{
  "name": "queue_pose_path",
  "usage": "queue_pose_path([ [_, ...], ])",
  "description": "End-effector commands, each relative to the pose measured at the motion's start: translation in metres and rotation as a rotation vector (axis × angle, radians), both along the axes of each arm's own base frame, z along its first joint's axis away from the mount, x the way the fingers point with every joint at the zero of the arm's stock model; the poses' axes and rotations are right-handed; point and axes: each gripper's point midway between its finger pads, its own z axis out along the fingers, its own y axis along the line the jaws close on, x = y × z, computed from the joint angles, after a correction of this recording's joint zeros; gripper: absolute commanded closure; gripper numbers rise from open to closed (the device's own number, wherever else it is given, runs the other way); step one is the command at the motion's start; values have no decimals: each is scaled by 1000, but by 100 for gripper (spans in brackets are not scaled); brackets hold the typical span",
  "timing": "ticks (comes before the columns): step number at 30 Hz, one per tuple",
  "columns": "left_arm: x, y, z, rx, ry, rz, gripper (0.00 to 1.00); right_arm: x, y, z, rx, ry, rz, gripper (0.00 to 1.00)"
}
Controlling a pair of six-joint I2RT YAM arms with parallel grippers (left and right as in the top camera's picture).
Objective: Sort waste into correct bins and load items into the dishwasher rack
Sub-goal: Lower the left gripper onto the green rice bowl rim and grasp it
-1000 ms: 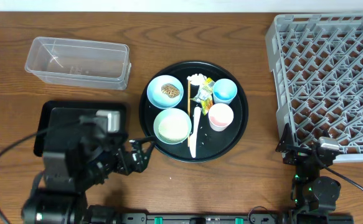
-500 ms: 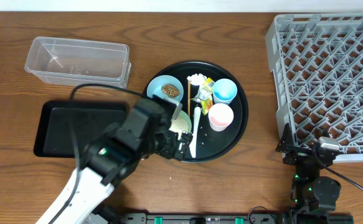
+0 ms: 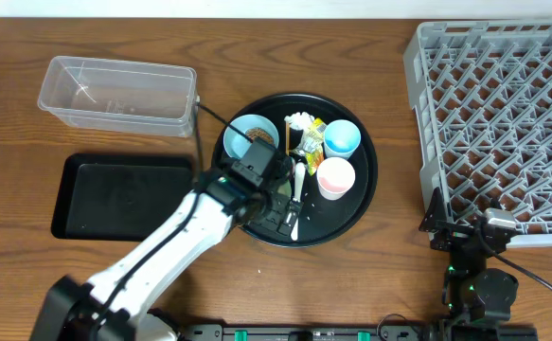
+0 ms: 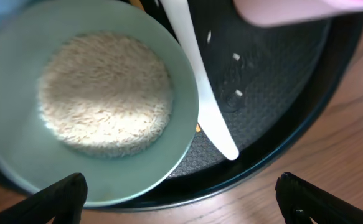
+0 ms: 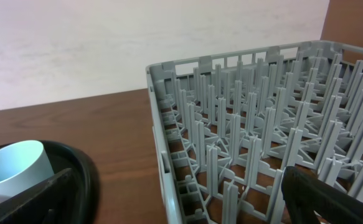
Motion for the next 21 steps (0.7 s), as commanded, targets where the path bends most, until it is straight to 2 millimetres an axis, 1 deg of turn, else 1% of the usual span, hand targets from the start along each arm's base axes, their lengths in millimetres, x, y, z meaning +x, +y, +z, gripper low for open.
queue_pose_path([
  [1, 1, -7, -12, 54, -21, -101, 2, 0, 1, 0, -10, -1, 1, 1],
  [5, 7, -3, -26, 157, -63, -110, 2, 0, 1, 0, -10, -1, 1, 1],
  [8, 12, -1, -33, 212, -94, -111, 2, 0, 1, 0, -10, -1, 1, 1],
  [12, 20, 0, -38, 227, -111, -101, 2, 0, 1, 0, -10, -1, 1, 1],
  [17, 26, -2, -39, 224, -140, -101, 2, 0, 1, 0, -10, -1, 1, 1],
  [21, 26, -3, -40, 218, -145, -100, 9, 0, 1, 0, -10, -1, 1, 1],
])
